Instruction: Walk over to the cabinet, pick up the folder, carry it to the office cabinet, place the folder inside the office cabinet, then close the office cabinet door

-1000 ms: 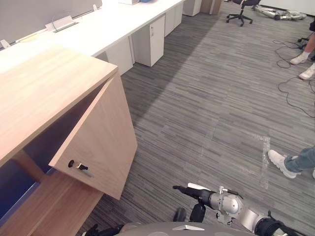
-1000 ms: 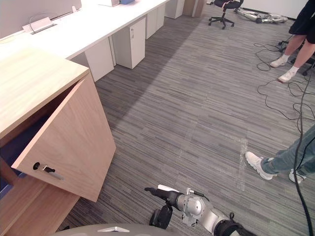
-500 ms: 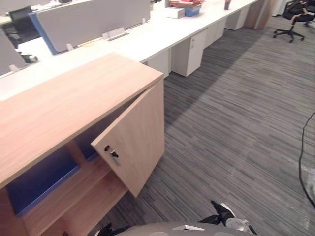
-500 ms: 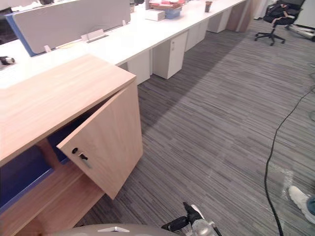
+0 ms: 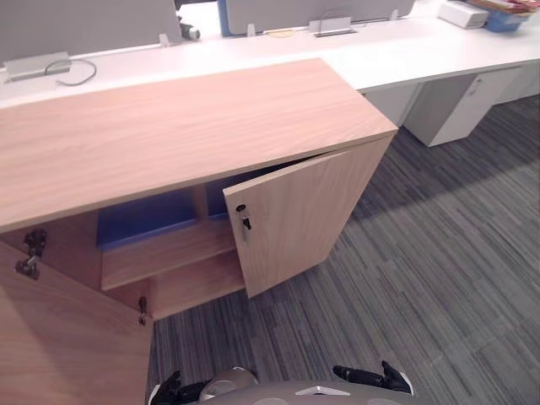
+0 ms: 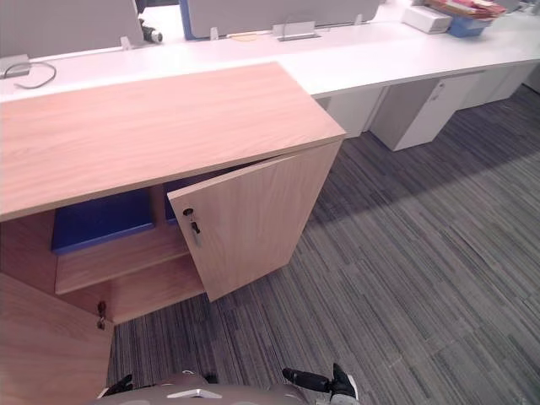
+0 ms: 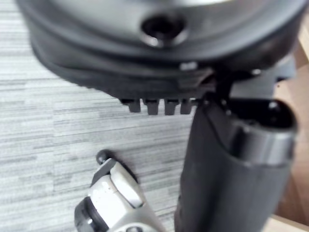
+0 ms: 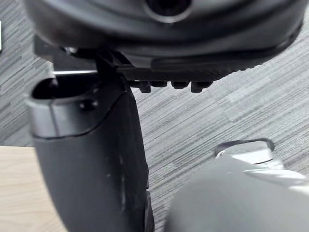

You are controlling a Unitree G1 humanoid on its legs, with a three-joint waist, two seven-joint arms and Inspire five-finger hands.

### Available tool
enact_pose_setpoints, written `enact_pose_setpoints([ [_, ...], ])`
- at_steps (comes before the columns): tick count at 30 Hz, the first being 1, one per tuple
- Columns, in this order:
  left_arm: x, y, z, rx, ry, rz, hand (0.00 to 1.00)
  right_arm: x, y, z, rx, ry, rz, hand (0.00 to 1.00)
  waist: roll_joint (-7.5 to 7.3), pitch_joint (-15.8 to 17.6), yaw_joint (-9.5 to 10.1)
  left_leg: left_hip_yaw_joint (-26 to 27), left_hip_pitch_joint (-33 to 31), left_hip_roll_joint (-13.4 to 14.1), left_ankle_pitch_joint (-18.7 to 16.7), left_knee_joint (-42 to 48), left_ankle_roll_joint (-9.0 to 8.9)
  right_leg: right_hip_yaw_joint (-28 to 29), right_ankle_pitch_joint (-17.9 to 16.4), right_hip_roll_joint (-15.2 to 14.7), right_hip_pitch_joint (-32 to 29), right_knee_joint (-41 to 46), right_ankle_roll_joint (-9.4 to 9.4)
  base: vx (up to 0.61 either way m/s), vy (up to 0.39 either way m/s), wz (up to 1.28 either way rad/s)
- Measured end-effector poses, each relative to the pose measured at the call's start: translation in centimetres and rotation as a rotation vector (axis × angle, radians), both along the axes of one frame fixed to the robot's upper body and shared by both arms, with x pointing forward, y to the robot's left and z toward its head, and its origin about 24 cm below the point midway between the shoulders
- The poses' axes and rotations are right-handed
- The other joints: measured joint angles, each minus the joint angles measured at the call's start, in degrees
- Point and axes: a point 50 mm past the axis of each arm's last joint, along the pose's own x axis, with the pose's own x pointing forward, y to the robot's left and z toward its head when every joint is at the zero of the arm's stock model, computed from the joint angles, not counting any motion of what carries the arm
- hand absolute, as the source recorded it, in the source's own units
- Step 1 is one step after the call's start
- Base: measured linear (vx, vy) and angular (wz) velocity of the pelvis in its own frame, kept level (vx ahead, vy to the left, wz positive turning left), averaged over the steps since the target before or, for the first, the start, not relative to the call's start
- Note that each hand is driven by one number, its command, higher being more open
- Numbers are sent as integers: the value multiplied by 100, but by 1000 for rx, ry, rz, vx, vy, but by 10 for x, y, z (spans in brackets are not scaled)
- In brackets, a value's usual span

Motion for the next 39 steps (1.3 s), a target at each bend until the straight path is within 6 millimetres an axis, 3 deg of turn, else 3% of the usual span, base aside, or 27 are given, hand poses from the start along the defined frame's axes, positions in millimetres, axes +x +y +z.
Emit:
enact_pose_setpoints([
  [2, 1, 1, 0, -10, -12, 58, 100, -1, 0, 0, 4, -2, -24, 100, 12, -1, -93, 53, -240, 41, -101, 286, -69, -173, -13, 42, 33, -142, 6, 29, -38, 33],
  [4, 0, 0, 0, -18, -17, 83, 100, -16, 1, -3, 19, 31, -75, 100, -25, -23, -77, 44, -229, 22, -99, 334, -116, -237, -22, 39, 127, -150, 5, 75, -11, 30],
  [6, -3, 3, 0, -13, -18, 100, 100, -30, 5, -5, 45, 47, -149, 100, -113, -123, -111, -141, -224, -107, 29, 248, -218, -316, -11, -3, 174, -118, 13, 97, -6, 51],
  [9, 3, 2, 2, -7, -41, 105, 100, -37, 6, -6, 56, 65, -185, 100, -132, -283, -107, -256, -169, -171, 281, 61, -190, -407, 161, -33, 231, -80, -50, 78, 49, 68],
  [11, 5, 2, 2, -2, -47, 96, 100, -38, 7, -7, 58, 70, -189, 100, -129, -297, -104, -342, -15, -166, 534, -207, -190, -400, 302, -20, 253, 103, -122, 35, 56, 73],
  [13, 3, 0, 1, -1, -38, 86, 100, -41, 5, -7, 56, 74, -203, 100, -7, -333, -128, -522, 123, -83, 726, -519, -170, -384, 381, 34, 220, 193, -203, -7, 51, 69],
  [15, 3, 0, 2, 3, -36, 80, 100, -42, 5, -7, 58, 78, -200, 100, -71, -409, -85, -704, 181, -137, 890, -806, -191, -386, 400, -5, 496, -249, -227, 3, 29, 49],
  [18, 3, -1, 1, 0, -33, 80, 100, -39, 4, -7, 58, 73, -201, 100, -40, -384, -100, -907, 180, -73, 1155, -1254, -216, -587, 394, -29, 453, -268, -229, -28, 22, 37],
  [21, 8, -2, 2, 1, -52, 80, 100, -34, 4, -6, 52, 61, -171, 100, 4, -245, -112, -744, -2, 21, 1086, -1206, -126, -929, 371, -85, 532, -390, -204, -98, 23, 49],
  [23, 22, -2, 6, 4, -97, 81, 100, -26, 3, -4, 42, 35, -140, 100, 61, -68, -157, -193, -387, 99, 1018, -955, -41, -1476, 282, -92, 584, -464, -223, -194, 5, 93],
  [24, 32, 0, 9, 9, -134, 87, 100, -22, 5, -4, 42, 28, -128, 100, -84, 46, -185, 508, -646, 201, 962, -626, -20, -1847, 180, -236, 619, -578, -178, -222, -4, 104],
  [25, 36, 0, 10, 3, -151, 111, 100, -15, 2, -2, 31, 8, -128, 100, 5, 217, -210, 1930, -1139, 548, 778, 563, 73, -2134, 154, -309, 640, -424, -181, -245, 16, 99],
  [26, 34, -1, 10, 2, -152, 127, 100, -15, 0, -1, 24, 4, -130, 100, 28, 234, -214, 2638, -1249, 780, 653, 1103, 150, -2231, 150, -344, 646, -366, -179, -191, 36, 85],
  [27, 25, -3, 9, 11, -139, 159, 100, -17, -3, 0, 11, 0, -133, 100, 103, 192, -211, 3654, -1202, 1239, 375, 1714, 209, -2451, 152, -412, 676, -323, -172, -133, 65, 62],
  [28, 22, -3, 8, 18, -133, 173, 100, -19, -6, 1, 4, 0, -137, 100, 178, 142, -242, 3959, -1136, 1430, 231, 1868, 204, -2590, 159, -423, 693, -325, -159, -59, 148, 102],
  [29, 16, -4, 7, 10, -118, 181, 100, -23, -11, 1, -8, 4, -156, 100, 333, 60, -290, 4382, -960, 1789, -65, 1900, 168, -2914, 146, -445, 713, -234, -104, -5, 215, 148],
  [30, 19, -13, 5, -13, -113, 152, 100, -27, -17, 1, -18, 14, -188, 100, 535, 12, -307, 4635, -892, 1815, -295, 1472, 116, -3220, 64, -448, 638, 98, 21, -2, 233, 163],
  [31, 22, -11, 6, -11, -118, 131, 100, -26, -18, 1, -15, 17, -208, 100, 540, 53, -322, 4551, -838, 1604, -293, 1196, 212, -3272, -37, -526, 516, 242, 52, -34, 213, 196],
  [32, 23, -6, 6, 0, -108, 92, 100, -26, -12, -3, 18, 40, -229, 100, 364, 24, -441, 4133, -655, 1038, 323, 245, 248, -3134, -147, -396, 451, -7, -95, -71, 129, 222],
  [33, 27, -2, 7, 12, -105, 72, 100, -29, -2, -6, 49, 59, -236, 100, 121, -46, -525, 4313, -398, 860, 401, -96, 156, -3260, 128, -276, 447, -779, -365, -70, 79, 211],
  [34, 22, 1, 6, 16, -95, 72, 100, -28, 0, -6, 51, 54, -238, 100, 100, -32, -528, 4678, -326, 1073, 200, 258, 185, -3333, 525, -333, 484, -831, -241, -18, 9, 195],
  [35, 9, -7, 1, -7, -47, 74, 100, -28, -12, -4, 34, 42, -269, 100, 387, -94, -590, 5092, -66, 1556, -78, 126, -37, -3771, 534, -318, 608, -656, -108, 32, 98, 145],
  [36, 7, -10, 0, -23, -29, 61, 100, -29, -18, -4, 27, 49, -303, 100, 371, -47, -528, 5196, 58, 1299, 272, -83, 60, -4001, 545, -568, 635, -367, -56, 39, 144, 136],
  [38, -3, -12, -1, -25, -11, 52, 100, -32, -18, -4, 37, 57, -317, 100, 548, -98, -544, 5022, 218, 1091, 416, -565, 199, -4223, 590, -661, 569, -433, -21, -33, 231, 88],
  [39, -9, -12, -2, -25, 4, 55, 100, -32, -15, -5, 50, 59, -321, 100, 428, -146, -555, 4910, 358, 824, 618, -991, 224, -4313, 773, -773, 542, -619, 20, -74, 179, 71],
])
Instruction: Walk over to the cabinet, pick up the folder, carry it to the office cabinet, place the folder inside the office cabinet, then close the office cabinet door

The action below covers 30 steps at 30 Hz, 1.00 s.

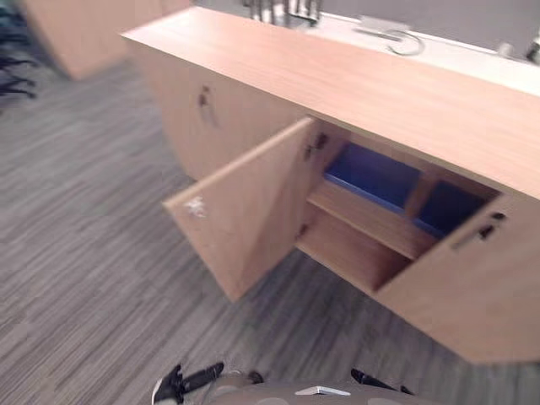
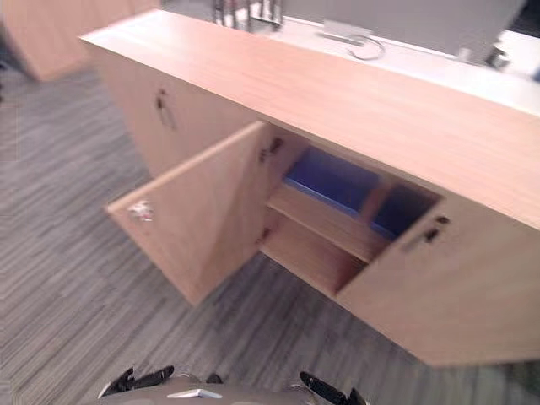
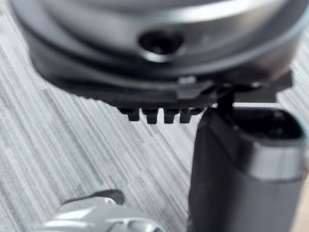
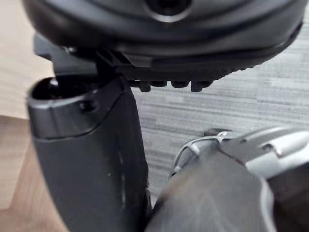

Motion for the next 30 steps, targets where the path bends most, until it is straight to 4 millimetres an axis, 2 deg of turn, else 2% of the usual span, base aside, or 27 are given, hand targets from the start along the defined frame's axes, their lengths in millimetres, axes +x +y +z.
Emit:
enact_pose_setpoints([
  [3, -5, -5, -2, -20, 28, -38, 100, -3, -1, -1, 6, 13, -26, 100, 32, -68, -11, -196, 351, -312, 540, -1015, 57, -94, 103, -127, 1, -29, 98, -73, 87, 38],
  [6, -6, -6, -3, -27, 31, -41, 100, -1, -1, -1, 6, 8, -23, 100, 30, -56, -22, -325, 462, -413, 834, -1536, 73, -234, 115, -119, 0, -104, 118, -95, 7, 19],
  [25, -15, -4, -4, -35, 52, 11, 100, 3, 3, -2, 23, 33, 33, 100, -86, 16, -17, -586, 607, -487, 910, -1544, 91, -416, 148, -84, 315, -283, 167, -31, -22, 6],
  [26, -14, -4, -4, -35, 48, 7, 100, 3, 3, -2, 24, 30, 29, 100, -68, 48, -30, -704, 592, -492, 911, -1545, 95, -254, 94, -90, 285, -49, 75, 25, -25, 46],
  [27, -13, -5, -4, -34, 46, 0, 100, 3, 3, -2, 27, 21, 16, 100, -66, 64, -74, -856, 591, -496, 885, -1544, 98, 203, -2, -122, 177, 277, -96, 61, 16, 93],
  [28, -11, -3, -3, -25, 41, -21, 100, 6, 3, -1, 29, 4, 5, 100, -110, 65, -148, -1171, 587, -502, 899, -1542, 126, 1322, -129, -91, -59, 826, -322, 47, 46, 91],
  [29, -9, -2, -3, -21, 37, -26, 100, 6, 4, -1, 30, 2, 9, 100, -88, 63, -161, -1246, 593, -500, 907, -1541, 138, 1603, -193, -60, -130, 901, -339, 116, 11, 124],
  [30, -5, 3, -2, -8, 28, -42, 100, 8, 8, -2, 35, -3, 38, 100, -146, 92, -172, -1555, 580, -500, 958, -1541, 140, 2878, -459, 227, -238, 1081, -375, 86, -44, 91],
])
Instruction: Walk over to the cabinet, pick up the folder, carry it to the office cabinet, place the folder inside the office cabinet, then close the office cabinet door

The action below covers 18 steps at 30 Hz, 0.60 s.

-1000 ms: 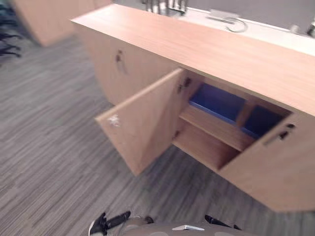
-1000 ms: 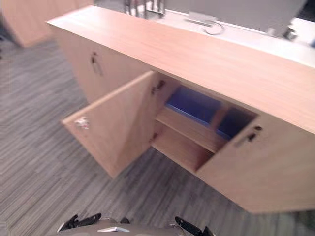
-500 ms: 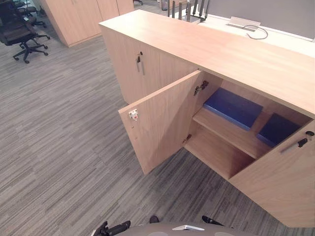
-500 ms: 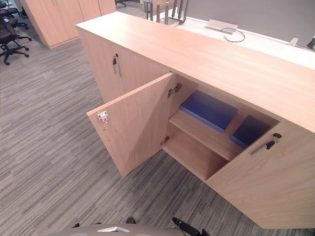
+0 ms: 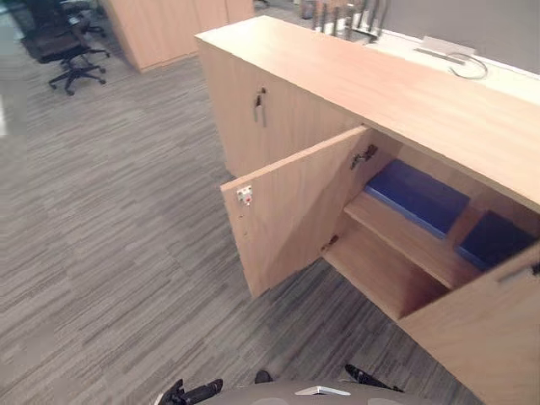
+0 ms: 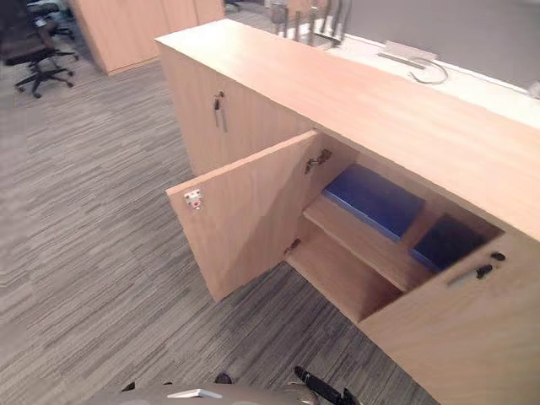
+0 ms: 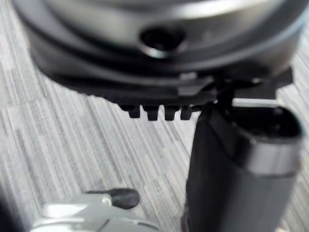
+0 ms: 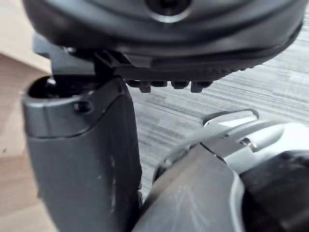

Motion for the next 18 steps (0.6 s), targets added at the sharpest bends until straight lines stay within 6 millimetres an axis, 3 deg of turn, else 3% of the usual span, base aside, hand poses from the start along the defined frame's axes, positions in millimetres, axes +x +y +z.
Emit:
enact_pose_setpoints([
  [2, 3, 6, 2, 17, -12, -4, 100, 1, 6, -1, 15, 1, 20, 100, -169, 6, 27, -324, -99, 0, 95, 4, -63, 720, -188, 294, -122, -28, 69, 70, -92, 102],
  [4, 3, 10, 3, 28, -16, 8, 100, 0, 10, -2, 25, 3, 16, 100, -278, -8, 43, -528, -207, -12, 187, 21, -109, 670, -151, 367, -212, -396, 69, 33, -127, 77],
  [6, 3, 11, 3, 28, -22, 32, 100, -3, 13, -3, 37, 11, -5, 100, -358, -75, 96, -712, -337, -23, 291, 1, -204, 527, -121, 380, -117, -953, 207, 35, -140, 53],
  [8, 2, 5, 1, 15, -23, 53, 100, -7, 8, -3, 27, 14, -37, 100, -236, -26, 143, -821, -372, 78, 327, -1, -269, 380, -105, 488, -33, -1139, 211, -7, -144, 26],
  [11, -2, 2, 0, 6, -10, 77, 100, -14, 4, -3, 20, 28, -66, 100, -179, -56, 147, -956, -343, 166, 331, -3, -364, 207, -91, 591, 142, -1283, 188, 14, -134, 28],
  [18, -3, 6, 1, 18, -10, 85, 100, -14, 9, -4, 32, 35, -50, 100, -303, -56, 202, -1237, -373, 211, 419, -1, -490, -90, -18, 727, 369, -1382, 143, 49, -62, 27],
])
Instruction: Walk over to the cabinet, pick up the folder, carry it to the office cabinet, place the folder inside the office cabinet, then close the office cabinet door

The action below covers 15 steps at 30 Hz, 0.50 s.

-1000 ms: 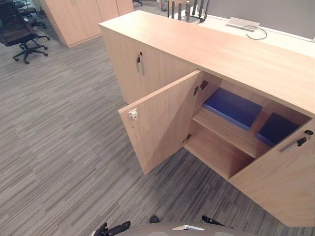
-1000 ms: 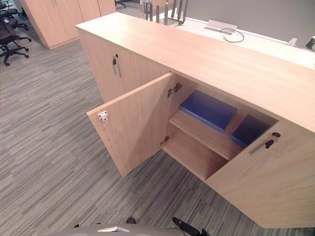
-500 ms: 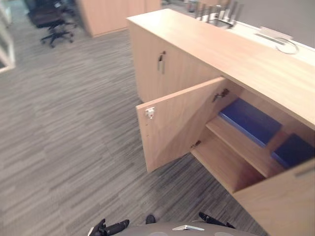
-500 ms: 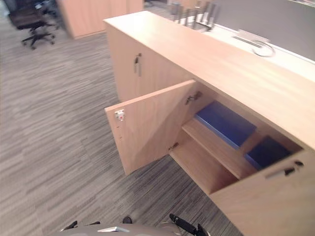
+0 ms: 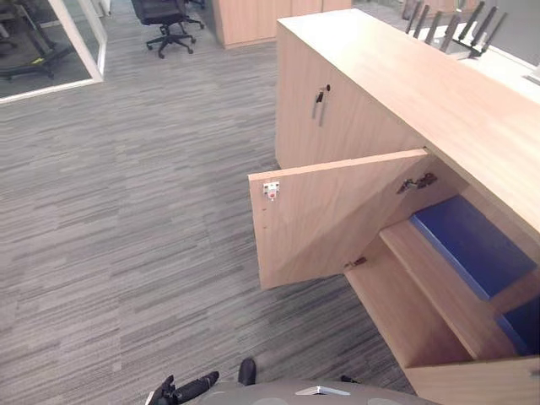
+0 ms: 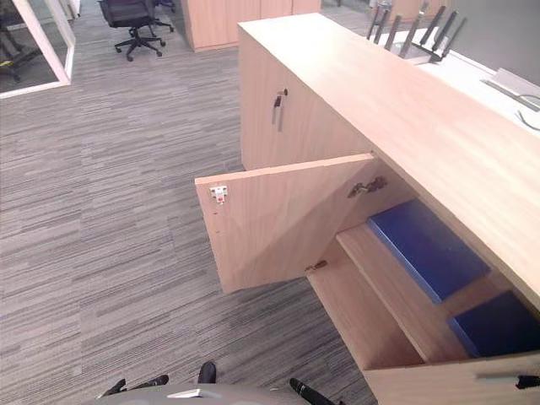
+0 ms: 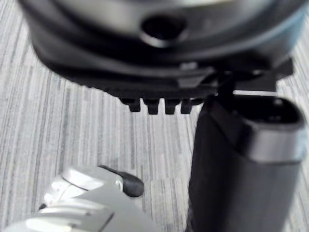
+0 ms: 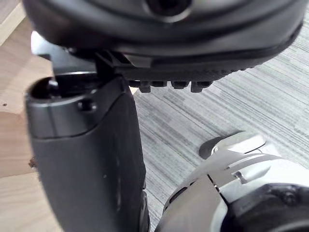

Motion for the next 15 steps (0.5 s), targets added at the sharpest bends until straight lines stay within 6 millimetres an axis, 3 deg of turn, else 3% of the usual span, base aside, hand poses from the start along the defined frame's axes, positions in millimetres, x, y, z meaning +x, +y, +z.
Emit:
enact_pose_setpoints([
  [2, 3, 2, 1, 4, -13, 11, 100, 3, 1, 0, -2, -10, 9, 100, -6, 14, -8, -50, -106, -16, 115, 23, 1, -153, 33, -26, -35, 72, 12, -41, -9, 47],
  [3, 8, 3, 2, 6, -26, 14, 100, 3, 1, 0, -2, -15, 7, 100, -32, 31, -43, 178, -238, 5, 167, 27, 32, -349, 67, -58, -99, 111, 18, -72, 39, 63],
  [4, 11, 3, 2, 6, -34, 21, 100, 3, 2, 0, 0, -16, 2, 100, -37, 46, -45, 598, -336, 73, -64, 141, 185, -453, 84, -76, -121, 107, -7, -103, 63, 64],
  [5, 18, 7, 4, 10, -62, 56, 100, 6, 6, 0, 10, -24, -16, 100, -85, 123, -24, 1581, -635, 314, -434, 872, 262, -609, 96, -167, -118, 126, -27, -96, 33, 40],
  [6, 21, 10, 6, 16, -85, 87, 100, 6, 6, 0, 9, -28, -25, 100, -123, 173, -23, 1959, -755, 472, -652, 1317, 234, -649, 93, -210, -123, 165, -34, -123, 59, 37],
  [7, 21, 12, 7, 20, -107, 129, 100, 3, 5, 0, 7, -27, -54, 100, -135, 204, -24, 2298, -878, 735, -981, 2156, 230, -797, 84, -309, -37, 189, -42, -123, 198, 14],
  [8, 20, 9, 7, 17, -108, 137, 100, 0, 1, 1, -5, -25, -69, 100, -77, 181, -18, 2315, -883, 908, -1267, 2712, 159, -864, 42, -396, -8, 191, 10, -118, 267, 7],
  [9, 21, 7, 6, 13, -107, 137, 100, 0, -3, 2, -18, -31, -72, 100, 74, 174, -54, 2249, -882, 1014, -1507, 2862, 45, -874, 24, -417, -21, 211, 104, -101, 378, 0],
  [10, 23, 5, 6, 11, -105, 130, 100, 1, -9, 3, -34, -42, -86, 100, 265, 193, -62, 2172, -878, 915, -1724, 2763, 15, -827, -10, -429, -52, 268, 224, -59, 278, 3],
  [11, 25, 6, 7, 16, -112, 127, 100, 0, -9, 3, -32, -43, -92, 100, 286, 176, -77, 2161, -884, 774, -1694, 2587, 11, -731, -9, -499, -140, 269, 221, -68, 308, 25],
  [12, 35, 11, 11, 36, -150, 120, 100, -7, -3, 1, -14, -24, -105, 100, 144, 28, -145, 2117, -849, 473, -1434, 2037, 49, -546, 4, -600, -297, 181, 211, -46, 186, 39],
  [13, 41, 13, 14, 48, -175, 117, 100, -8, -1, 1, -8, -22, -114, 100, 95, -8, -206, 2083, -789, 342, -1313, 1704, 70, -471, 29, -620, -345, 121, 204, -47, 180, 53],
  [15, 64, 21, 28, 86, -284, 95, 100, -7, -1, 1, -10, -27, -120, 100, 106, -52, -197, 2057, -507, 89, -736, 574, 76, -415, 244, -522, -530, -145, 222, -46, 133, 26],
])
